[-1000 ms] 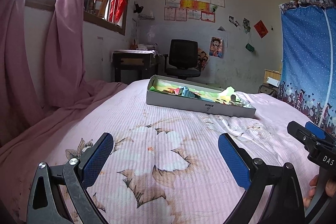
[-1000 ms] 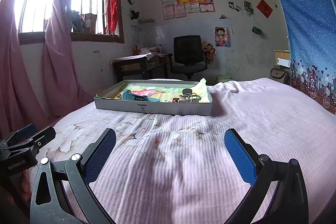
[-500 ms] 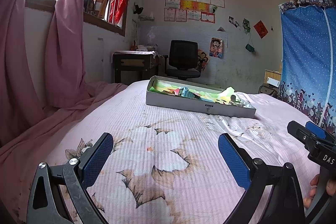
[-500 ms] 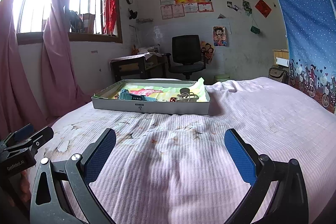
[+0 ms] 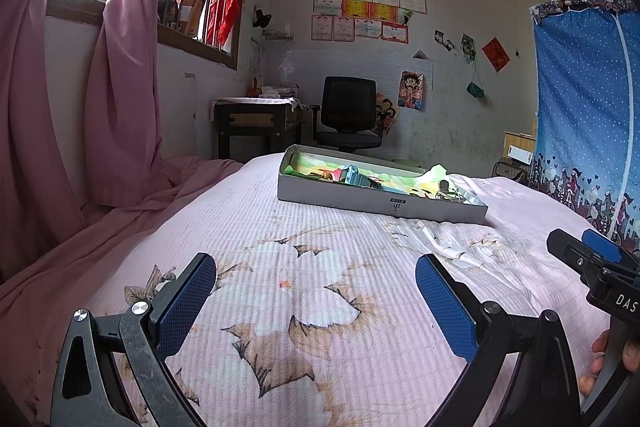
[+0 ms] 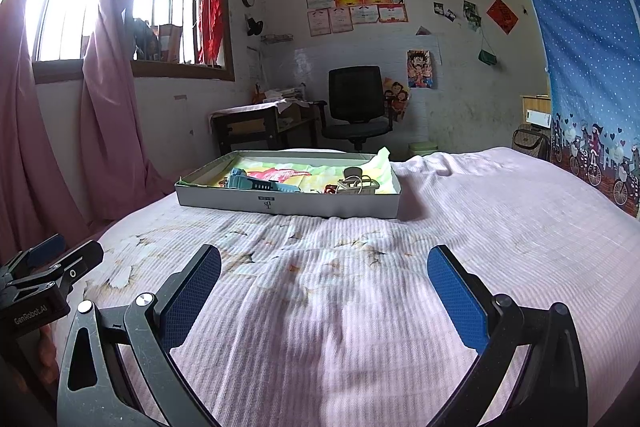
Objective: Organize jewelry
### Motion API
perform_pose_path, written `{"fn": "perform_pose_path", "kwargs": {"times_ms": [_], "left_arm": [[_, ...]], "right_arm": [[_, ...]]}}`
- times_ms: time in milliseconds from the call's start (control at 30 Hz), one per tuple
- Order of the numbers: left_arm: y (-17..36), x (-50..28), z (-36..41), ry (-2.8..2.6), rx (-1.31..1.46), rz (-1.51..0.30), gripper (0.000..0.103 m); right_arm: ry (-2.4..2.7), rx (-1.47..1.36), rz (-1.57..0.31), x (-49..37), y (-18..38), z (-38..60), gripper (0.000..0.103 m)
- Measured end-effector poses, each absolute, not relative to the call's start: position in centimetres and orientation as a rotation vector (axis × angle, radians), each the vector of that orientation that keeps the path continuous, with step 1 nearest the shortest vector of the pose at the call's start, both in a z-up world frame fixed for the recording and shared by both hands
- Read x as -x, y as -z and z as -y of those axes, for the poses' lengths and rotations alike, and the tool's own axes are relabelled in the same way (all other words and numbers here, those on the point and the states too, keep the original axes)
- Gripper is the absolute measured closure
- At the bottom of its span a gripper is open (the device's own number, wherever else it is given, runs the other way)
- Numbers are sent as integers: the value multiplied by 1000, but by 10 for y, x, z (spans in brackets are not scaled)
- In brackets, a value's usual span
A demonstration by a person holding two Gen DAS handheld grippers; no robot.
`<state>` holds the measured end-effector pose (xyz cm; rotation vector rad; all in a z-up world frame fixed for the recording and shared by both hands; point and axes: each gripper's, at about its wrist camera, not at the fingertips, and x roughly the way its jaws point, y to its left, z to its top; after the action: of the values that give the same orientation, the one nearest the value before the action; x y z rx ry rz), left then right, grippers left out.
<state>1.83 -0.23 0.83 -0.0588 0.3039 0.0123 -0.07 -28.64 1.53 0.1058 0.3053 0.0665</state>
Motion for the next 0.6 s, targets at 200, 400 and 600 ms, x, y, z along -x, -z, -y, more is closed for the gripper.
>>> {"fn": "perform_pose_path", "kwargs": {"times_ms": [200,400,600], "left_arm": [[-8,-18,3,-12,56,-304,2],[-9,-18,3,-13,57,-303,2],[-9,-18,3,-9,56,-307,2]], "right_arm": [[-68,-105,-305,1,-15,286,2],[-68,-105,-305,1,-15,286,2],[-69,-105,-305,1,-15,286,2]]}}
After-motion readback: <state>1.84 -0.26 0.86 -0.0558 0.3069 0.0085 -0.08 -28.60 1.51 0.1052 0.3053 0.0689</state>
